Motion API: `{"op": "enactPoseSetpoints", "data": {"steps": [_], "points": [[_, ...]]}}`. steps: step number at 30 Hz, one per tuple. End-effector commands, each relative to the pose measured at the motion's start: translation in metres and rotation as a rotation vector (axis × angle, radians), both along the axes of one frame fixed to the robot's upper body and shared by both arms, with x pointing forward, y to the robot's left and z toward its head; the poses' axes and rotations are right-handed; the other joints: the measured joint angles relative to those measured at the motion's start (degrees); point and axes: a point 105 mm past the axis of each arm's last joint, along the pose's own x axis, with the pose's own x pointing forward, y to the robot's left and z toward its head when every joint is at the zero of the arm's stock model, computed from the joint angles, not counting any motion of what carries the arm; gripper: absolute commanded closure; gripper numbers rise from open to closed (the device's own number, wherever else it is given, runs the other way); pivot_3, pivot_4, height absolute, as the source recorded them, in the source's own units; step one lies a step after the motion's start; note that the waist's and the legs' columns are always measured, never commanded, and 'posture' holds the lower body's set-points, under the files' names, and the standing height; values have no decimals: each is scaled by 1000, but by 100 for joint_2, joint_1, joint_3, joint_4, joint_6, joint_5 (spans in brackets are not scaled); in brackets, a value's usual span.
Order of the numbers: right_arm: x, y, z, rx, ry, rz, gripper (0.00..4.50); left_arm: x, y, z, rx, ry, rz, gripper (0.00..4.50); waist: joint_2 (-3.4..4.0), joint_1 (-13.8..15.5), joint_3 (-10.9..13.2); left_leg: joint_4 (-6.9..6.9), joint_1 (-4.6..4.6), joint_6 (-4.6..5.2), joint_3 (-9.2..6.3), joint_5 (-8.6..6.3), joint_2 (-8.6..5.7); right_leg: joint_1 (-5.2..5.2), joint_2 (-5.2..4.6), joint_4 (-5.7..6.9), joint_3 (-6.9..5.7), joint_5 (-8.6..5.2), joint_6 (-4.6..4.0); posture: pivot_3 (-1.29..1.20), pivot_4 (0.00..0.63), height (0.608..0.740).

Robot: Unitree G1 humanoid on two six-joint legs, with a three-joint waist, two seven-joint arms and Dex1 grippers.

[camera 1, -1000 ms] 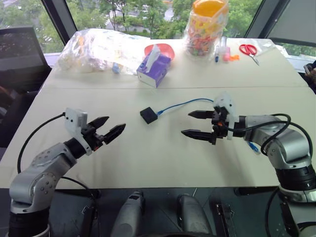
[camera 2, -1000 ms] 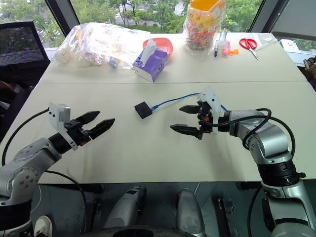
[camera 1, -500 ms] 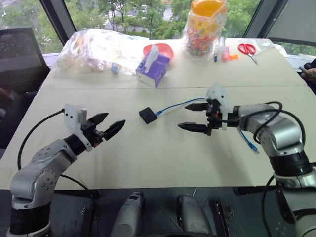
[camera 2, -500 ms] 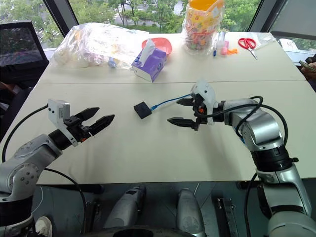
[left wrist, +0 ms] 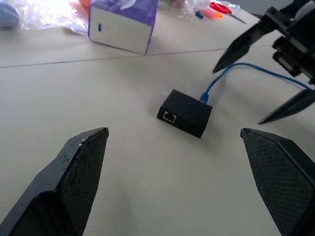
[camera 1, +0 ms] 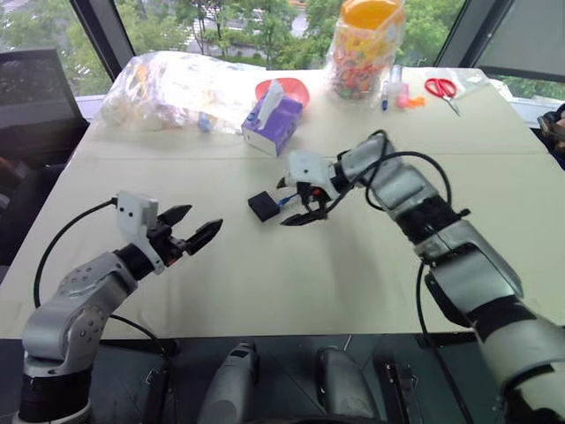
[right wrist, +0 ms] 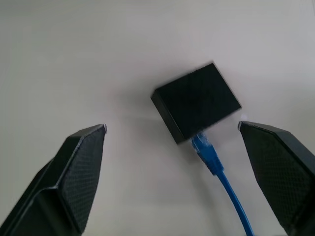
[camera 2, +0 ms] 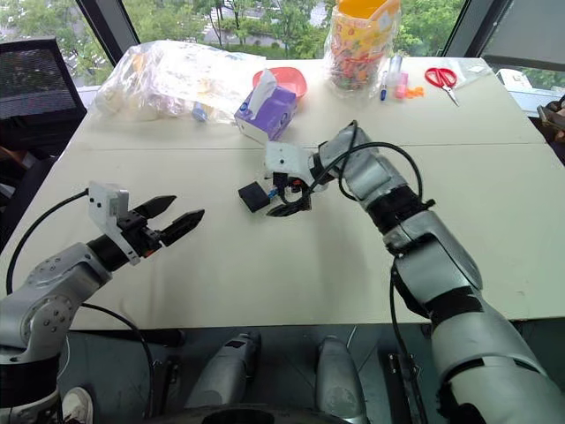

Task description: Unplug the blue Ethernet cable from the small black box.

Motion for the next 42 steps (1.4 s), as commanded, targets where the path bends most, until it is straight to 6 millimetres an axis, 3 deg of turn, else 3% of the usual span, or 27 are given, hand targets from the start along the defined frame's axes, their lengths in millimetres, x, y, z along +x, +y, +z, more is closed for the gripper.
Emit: {"op": "enactPoseSetpoints", "data": {"steps": [1,13,15,17,22,23,29,32,36,42], "points": [[11,7,4,-86,-73,38,0,-7,0,12,9,-68,33,21,0,-53,0,-2,0,-3,-3,2,2,-3,4,4,1,0,0,0,150,728],[22,26,-10,-243,-174,9,0,-24,1,9,23,-74,105,21,1,-111,0,-84,41,-53,-6,36,21,-34,27,44,20,2,-21,0,150,728],[20,30,-13,-250,-162,15,547,-25,0,9,25,-75,109,0,1,-112,0,-83,52,-54,-6,36,21,-29,28,55,22,0,-25,0,150,728],[17,35,-18,-258,-137,17,1367,-26,0,10,27,-78,116,0,1,-127,0,-83,76,-55,-4,35,21,-12,28,66,27,-4,-32,0,150,728],[15,39,-28,-270,-102,-20,4108,-26,0,12,23,-89,130,0,1,-207,0,-83,91,-55,-4,35,22,-14,28,100,31,-20,-58,0,150,728],[16,39,-30,-278,-105,-34,4426,-25,1,13,24,-92,134,0,1,-222,0,-83,91,-55,-4,35,22,-14,29,100,31,-20,-58,0,150,728],[16,36,-26,-265,-80,-40,4426,-26,1,13,20,-96,152,0,2,-232,-1,-83,95,-55,-4,36,23,-13,31,103,31,-20,-57,0,150,728],[19,34,-17,-240,-148,8,4426,-25,-1,14,15,-98,149,0,2,-221,-1,-83,94,-55,-4,36,23,-12,30,101,31,-21,-57,0,150,728],[27,38,6,-65,-323,40,4426,-18,-2,23,-45,-113,144,0,1,-208,0,-82,88,-55,-4,36,22,-13,30,98,31,-22,-55,0,150,728],[23,19,30,178,-700,100,4426,-1,-16,38,-106,-101,-5,0,-1,-211,0,-82,88,-53,-4,38,22,-12,30,98,33,-22,-49,0,150,728]]}}
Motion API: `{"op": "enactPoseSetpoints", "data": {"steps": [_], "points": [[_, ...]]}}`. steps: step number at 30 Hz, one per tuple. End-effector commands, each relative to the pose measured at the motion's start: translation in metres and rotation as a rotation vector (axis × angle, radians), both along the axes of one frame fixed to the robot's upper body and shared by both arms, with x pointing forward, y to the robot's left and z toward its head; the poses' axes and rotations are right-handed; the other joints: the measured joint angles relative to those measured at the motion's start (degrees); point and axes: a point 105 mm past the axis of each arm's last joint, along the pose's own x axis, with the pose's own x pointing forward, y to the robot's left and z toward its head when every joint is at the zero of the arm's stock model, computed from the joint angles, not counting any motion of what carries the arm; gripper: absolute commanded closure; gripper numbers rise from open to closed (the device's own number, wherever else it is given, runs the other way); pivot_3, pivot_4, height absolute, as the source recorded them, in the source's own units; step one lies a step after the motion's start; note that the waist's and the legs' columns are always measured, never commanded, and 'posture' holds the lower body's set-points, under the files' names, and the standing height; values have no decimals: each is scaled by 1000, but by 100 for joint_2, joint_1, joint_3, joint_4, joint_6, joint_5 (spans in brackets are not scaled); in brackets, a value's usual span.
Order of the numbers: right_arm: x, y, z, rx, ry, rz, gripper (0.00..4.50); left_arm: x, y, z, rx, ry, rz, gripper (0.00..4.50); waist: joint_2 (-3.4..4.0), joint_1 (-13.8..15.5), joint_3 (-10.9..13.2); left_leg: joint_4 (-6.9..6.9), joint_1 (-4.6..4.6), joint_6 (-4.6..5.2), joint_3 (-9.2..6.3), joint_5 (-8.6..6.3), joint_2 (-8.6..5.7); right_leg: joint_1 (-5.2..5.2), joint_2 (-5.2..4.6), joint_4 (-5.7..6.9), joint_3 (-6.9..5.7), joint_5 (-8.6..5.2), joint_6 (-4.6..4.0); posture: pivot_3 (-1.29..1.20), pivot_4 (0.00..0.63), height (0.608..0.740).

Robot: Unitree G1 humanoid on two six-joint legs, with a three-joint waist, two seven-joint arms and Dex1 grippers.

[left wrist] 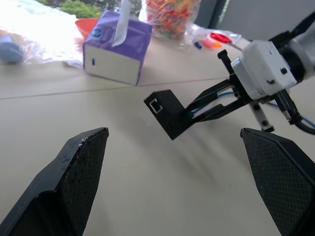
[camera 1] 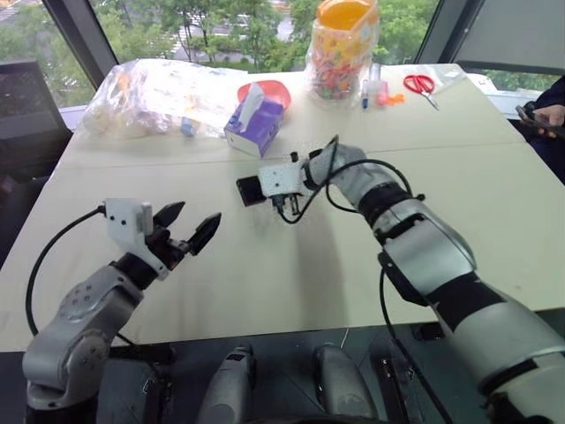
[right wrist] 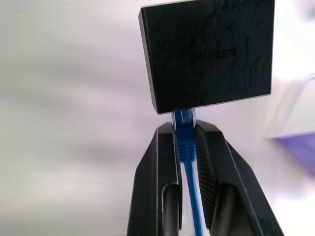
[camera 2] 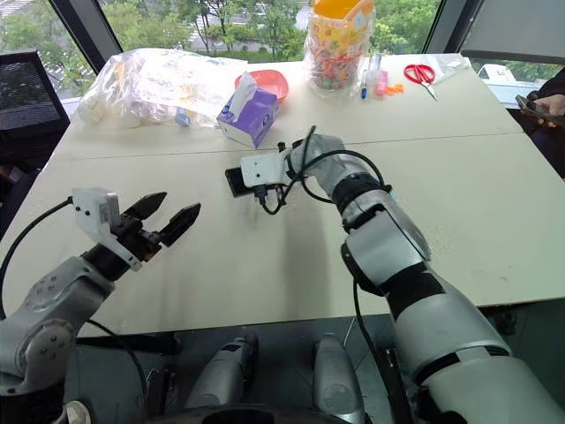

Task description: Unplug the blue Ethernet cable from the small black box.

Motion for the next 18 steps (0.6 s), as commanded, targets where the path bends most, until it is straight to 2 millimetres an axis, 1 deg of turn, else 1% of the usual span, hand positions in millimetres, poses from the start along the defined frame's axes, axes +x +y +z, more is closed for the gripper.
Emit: {"op": "enactPoseSetpoints", "data": {"steps": [1,4,6,8,11,15,18], "points": [[-10,1,31,153,-272,90,4426,8,-7,14,-20,-21,-94,0,-1,12,0,0,0,0,0,0,-1,1,-1,1,1,-1,2,0,150,728],[-26,-8,37,176,-481,132,4426,19,-13,25,-47,-28,-156,0,-3,34,1,1,-1,0,2,1,-2,2,-1,0,5,-2,5,0,150,728],[-34,-12,39,183,-550,125,4426,25,-15,28,-48,-27,-184,0,-4,26,2,3,0,-1,5,2,-3,0,0,0,9,-1,7,0,150,728],[-44,-13,42,210,-598,111,4426,33,-20,30,-31,-25,-213,0,-4,8,2,2,3,-1,15,2,-2,-1,0,2,20,0,8,0,150,728],[-56,-11,48,240,-654,99,4426,43,-25,30,-9,-19,-242,0,-5,17,2,3,5,0,19,2,-1,2,0,3,24,-1,8,0,150,728],[-64,-5,49,226,-685,104,4426,49,-33,30,16,-14,-296,0,-6,42,2,9,6,0,28,2,-2,2,0,0,33,-2,5,0,150,728],[-69,-2,47,225,-688,111,4426,51,-36,32,26,-23,-322,0,-8,79,2,9,6,0,31,2,-2,2,0,-1,35,-2,5,0,150,728]]}}
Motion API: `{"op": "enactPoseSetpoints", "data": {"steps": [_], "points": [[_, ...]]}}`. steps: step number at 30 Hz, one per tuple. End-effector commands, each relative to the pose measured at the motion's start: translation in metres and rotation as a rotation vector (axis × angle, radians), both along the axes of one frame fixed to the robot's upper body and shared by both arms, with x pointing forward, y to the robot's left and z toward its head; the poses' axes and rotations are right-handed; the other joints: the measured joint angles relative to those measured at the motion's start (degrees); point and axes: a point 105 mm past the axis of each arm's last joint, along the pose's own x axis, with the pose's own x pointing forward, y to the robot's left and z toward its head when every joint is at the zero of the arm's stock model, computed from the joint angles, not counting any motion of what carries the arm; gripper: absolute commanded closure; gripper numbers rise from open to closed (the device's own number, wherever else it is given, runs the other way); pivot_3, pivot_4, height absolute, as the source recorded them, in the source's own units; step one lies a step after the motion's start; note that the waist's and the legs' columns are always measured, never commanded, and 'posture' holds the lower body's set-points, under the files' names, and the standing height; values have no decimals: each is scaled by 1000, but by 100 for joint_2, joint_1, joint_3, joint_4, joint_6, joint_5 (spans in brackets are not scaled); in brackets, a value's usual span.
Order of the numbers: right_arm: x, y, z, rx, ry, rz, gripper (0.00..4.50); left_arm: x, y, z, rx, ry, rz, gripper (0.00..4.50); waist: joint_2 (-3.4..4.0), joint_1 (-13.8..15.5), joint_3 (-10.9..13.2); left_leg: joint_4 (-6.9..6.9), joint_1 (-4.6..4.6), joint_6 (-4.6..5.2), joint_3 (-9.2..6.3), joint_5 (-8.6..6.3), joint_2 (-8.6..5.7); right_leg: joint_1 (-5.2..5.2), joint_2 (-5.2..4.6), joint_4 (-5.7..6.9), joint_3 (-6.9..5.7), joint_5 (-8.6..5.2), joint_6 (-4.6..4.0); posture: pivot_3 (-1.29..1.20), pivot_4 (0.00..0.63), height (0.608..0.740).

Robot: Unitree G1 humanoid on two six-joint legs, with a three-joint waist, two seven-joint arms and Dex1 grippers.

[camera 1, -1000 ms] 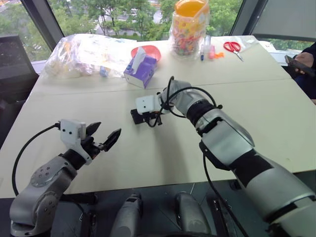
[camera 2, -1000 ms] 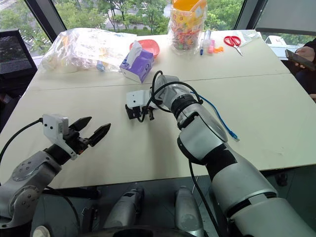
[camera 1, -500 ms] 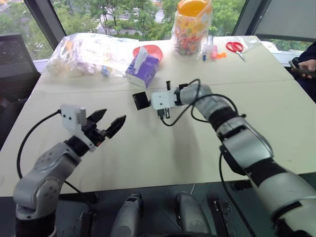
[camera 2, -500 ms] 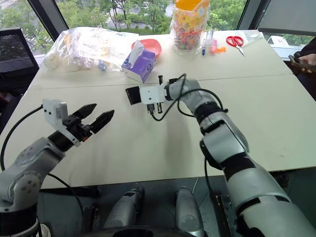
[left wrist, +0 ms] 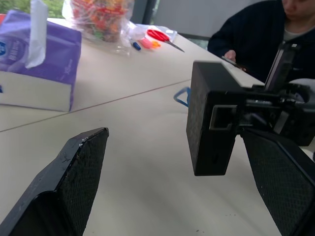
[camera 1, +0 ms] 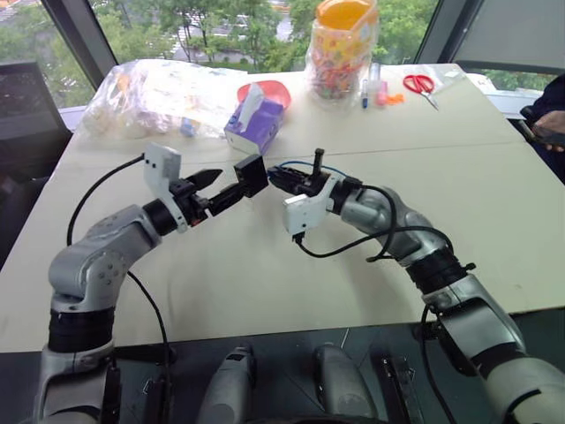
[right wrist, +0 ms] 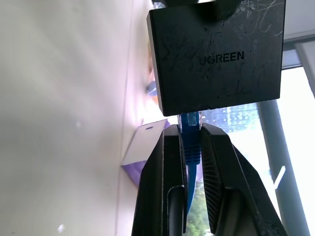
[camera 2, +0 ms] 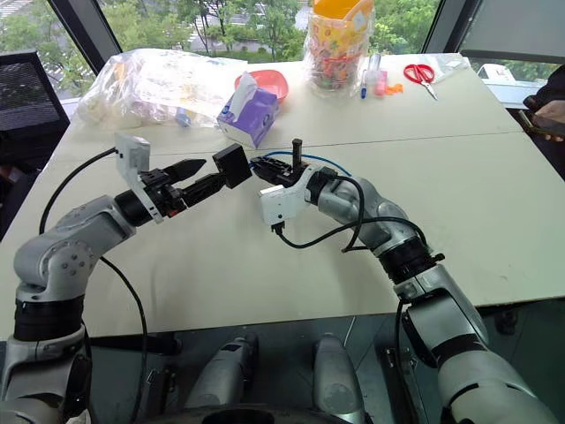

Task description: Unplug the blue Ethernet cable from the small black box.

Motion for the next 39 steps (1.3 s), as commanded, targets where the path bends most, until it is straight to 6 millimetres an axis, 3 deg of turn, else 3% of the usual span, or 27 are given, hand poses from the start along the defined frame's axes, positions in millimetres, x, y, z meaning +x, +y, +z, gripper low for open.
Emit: {"op": "enactPoseSetpoints", "data": {"steps": [1,8,9,16,19,24,27,28,35,39], "points": [[-8,6,12,26,-52,22,4426,0,-2,12,13,-58,-33,0,0,24,0,0,0,0,1,0,0,0,0,0,1,0,0,0,150,728],[-12,8,7,4,-37,33,4426,4,-1,13,19,-81,-21,0,-3,62,2,0,0,0,6,0,0,0,-1,-3,6,0,0,0,150,728],[-12,8,7,1,-36,33,4500,4,-1,14,18,-82,-19,548,-3,63,2,1,0,0,7,0,1,0,-1,-3,6,0,0,0,150,728],[-16,11,7,-3,-27,47,4500,4,-1,7,36,-76,-18,3164,-5,64,3,0,0,0,8,0,0,0,-1,-4,7,0,0,0,150,728],[-17,12,9,-3,-24,52,4500,4,1,4,41,-72,-19,3996,-5,64,3,0,0,0,10,0,0,0,-2,-4,8,0,0,0,150,728],[-14,10,16,44,97,63,4500,1,1,6,44,-59,-58,4014,-6,58,3,0,0,0,10,0,1,-1,-1,-4,8,0,0,0,150,728],[-11,1,27,99,326,92,4500,-6,3,4,68,-31,-120,4014,-9,51,5,0,0,0,10,0,2,0,-1,-4,8,0,0,0,150,728],[-9,-1,31,120,376,98,3524,-7,4,3,77,-25,-135,4014,-9,48,5,1,0,0,11,0,3,0,-1,-4,8,0,1,0,150,728],[-16,-13,32,82,678,146,95,-11,12,7,104,-26,-176,4014,-9,64,5,-1,0,1,11,-1,3,1,-2,-9,6,-2,4,0,150,728],[-29,-17,30,146,1031,225,95,-16,14,16,92,-70,-229,4014,-10,62,6,-1,-3,1,12,-1,4,-2,-2,-10,6,-2,3,0,150,728]]}}
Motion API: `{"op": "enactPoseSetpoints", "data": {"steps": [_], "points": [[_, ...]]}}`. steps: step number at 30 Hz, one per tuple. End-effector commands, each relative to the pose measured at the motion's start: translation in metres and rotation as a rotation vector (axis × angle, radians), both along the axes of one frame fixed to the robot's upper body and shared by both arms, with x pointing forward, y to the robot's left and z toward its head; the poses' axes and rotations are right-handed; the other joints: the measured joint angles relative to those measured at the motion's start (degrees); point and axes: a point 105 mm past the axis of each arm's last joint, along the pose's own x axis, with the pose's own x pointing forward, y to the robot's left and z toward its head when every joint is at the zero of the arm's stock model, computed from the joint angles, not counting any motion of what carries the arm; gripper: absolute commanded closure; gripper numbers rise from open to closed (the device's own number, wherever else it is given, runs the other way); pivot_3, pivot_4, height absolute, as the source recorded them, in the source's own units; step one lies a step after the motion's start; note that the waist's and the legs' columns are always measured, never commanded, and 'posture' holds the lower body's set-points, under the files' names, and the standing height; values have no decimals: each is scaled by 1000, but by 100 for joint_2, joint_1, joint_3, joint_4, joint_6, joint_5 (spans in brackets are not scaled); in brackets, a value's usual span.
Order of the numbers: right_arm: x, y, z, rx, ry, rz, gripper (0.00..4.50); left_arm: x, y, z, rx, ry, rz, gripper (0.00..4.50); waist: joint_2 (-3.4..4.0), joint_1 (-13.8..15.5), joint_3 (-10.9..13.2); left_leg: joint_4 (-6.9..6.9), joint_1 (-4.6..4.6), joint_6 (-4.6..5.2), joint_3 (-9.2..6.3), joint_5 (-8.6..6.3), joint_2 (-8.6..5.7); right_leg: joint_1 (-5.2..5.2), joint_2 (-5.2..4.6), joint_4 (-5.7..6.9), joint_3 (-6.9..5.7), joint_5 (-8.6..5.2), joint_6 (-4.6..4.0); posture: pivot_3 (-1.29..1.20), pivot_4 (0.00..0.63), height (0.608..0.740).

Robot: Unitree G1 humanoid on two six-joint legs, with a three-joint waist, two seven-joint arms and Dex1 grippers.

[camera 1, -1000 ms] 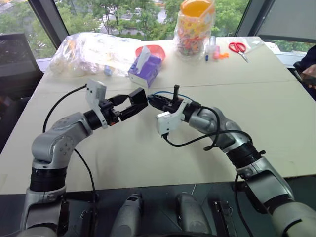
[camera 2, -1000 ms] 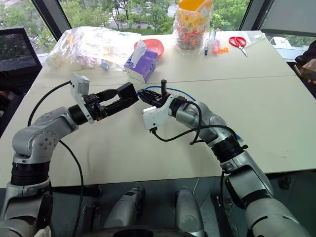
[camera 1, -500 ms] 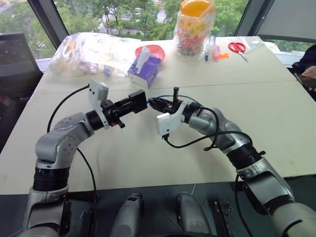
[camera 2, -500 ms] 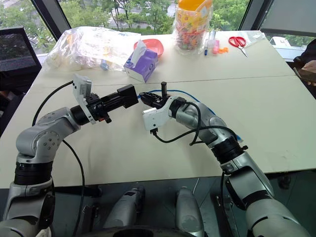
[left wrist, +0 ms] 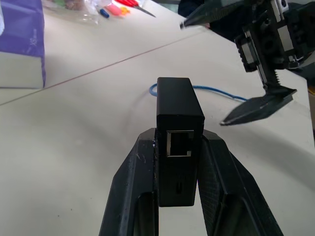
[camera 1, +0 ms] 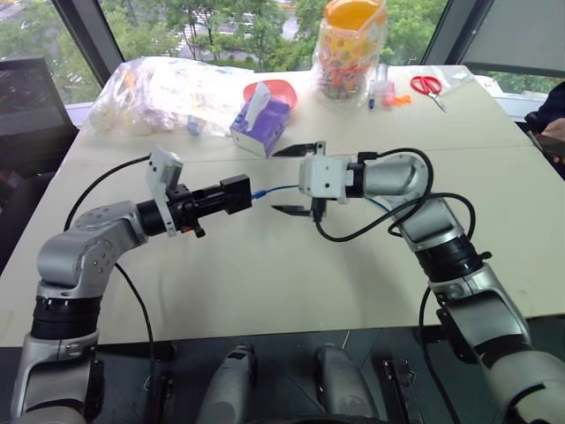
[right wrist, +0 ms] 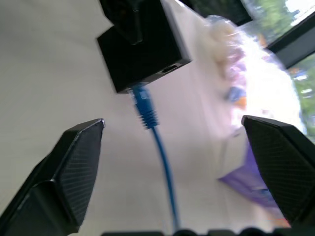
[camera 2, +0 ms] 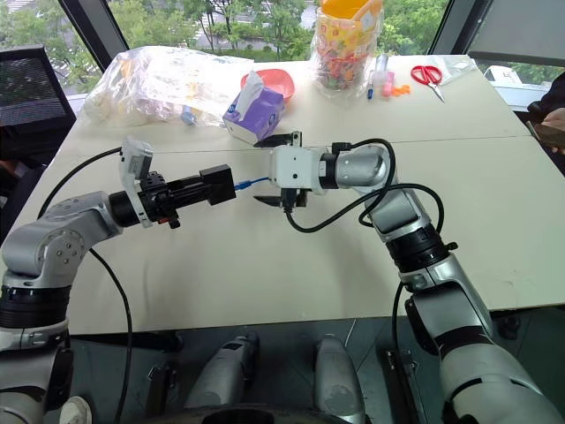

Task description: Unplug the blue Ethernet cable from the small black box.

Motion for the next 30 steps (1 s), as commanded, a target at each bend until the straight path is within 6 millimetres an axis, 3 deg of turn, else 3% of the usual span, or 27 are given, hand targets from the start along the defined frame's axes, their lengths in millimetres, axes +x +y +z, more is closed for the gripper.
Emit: {"op": "enactPoseSetpoints", "data": {"steps": [1,7,14,20,23,25,30], "points": [[-19,1,17,90,250,97,95,-8,2,24,-29,-92,-67,4014,0,0,0,0,0,0,0,0,0,0,0,0,0,0,0,0,150,728],[-30,5,25,201,614,140,95,-25,0,40,-71,-85,-195,4014,0,-8,0,-2,-4,0,5,-1,6,-10,0,1,0,0,-3,0,150,728],[-32,13,48,295,706,179,95,-41,-3,40,-50,-33,-284,4014,0,1,1,-6,-9,0,26,-3,17,-22,0,-3,2,1,-3,0,150,728],[-37,17,37,229,709,190,95,-39,-1,47,-69,-47,-271,4014,0,-1,1,-6,-10,0,30,-4,18,-24,0,-4,2,2,-3,0,150,728],[-37,19,31,212,711,187,937,-38,0,51,-79,-53,-270,4014,0,-6,1,-6,-10,0,32,-4,20,-27,1,-3,3,2,-3,0,150,728],[-37,20,29,205,714,187,1849,-39,0,52,-82,-53,-273,4014,0,-7,1,-7,-11,0,34,-4,21,-28,1,-3,4,2,-3,0,150,728],[-39,22,27,190,724,195,1849,-41,-2,52,-90,-52,-278,4014,0,-4,1,-7,-11,0,37,-4,21,-29,1,-3,6,2,-2,0,150,728]]}}
